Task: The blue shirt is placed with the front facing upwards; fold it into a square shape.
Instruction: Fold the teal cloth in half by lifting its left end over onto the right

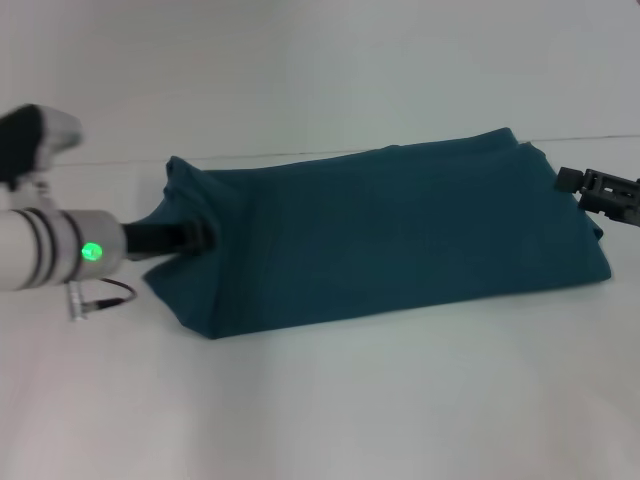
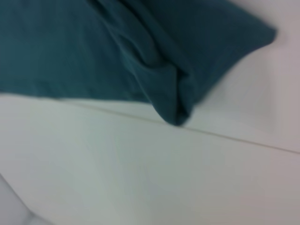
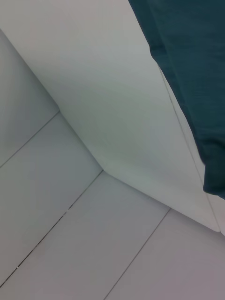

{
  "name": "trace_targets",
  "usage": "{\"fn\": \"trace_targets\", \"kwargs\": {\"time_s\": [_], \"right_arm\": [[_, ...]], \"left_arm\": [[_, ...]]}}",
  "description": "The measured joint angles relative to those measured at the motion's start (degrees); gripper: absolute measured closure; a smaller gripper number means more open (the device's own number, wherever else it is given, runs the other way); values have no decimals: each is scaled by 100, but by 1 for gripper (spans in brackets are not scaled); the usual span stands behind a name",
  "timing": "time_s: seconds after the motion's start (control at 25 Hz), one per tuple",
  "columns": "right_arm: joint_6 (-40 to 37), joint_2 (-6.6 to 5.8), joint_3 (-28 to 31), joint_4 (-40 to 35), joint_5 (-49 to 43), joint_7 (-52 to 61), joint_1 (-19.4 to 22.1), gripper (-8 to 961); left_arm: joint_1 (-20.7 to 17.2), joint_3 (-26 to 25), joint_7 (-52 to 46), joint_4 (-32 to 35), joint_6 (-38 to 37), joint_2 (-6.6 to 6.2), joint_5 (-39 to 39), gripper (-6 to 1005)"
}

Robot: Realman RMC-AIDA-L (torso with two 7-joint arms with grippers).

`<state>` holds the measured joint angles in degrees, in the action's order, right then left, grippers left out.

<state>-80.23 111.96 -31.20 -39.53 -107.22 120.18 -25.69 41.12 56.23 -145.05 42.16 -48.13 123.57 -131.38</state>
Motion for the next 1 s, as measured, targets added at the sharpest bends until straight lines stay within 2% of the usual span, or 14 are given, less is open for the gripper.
{"fn": "trace_targets", "kwargs": {"time_s": [0.12, 0.2, 0.28, 0.32, 0.76, 1.0], "right_arm": [[-1, -7, 0, 0, -1, 5, 3, 12], [0, -7, 0, 0, -9, 5, 3, 12], [13, -7, 0, 1, -17, 5, 3, 12], [21, -7, 0, 3, -19, 5, 3, 12], [41, -8, 0, 8, -33, 5, -39, 12], [12, -8, 0, 8, -36, 13, -36, 13]], "left_arm": [[-92, -129, -85, 117, -77, -58, -1, 941], [-267, -650, -174, 177, -397, -276, -2, 941], [-267, -650, -174, 177, -397, -276, -2, 941], [-352, -884, -176, 147, -483, -379, -2, 941], [-406, -1104, -181, -131, -433, -671, -49, 941], [-418, -1184, -206, -342, -355, -907, -55, 942]]}}
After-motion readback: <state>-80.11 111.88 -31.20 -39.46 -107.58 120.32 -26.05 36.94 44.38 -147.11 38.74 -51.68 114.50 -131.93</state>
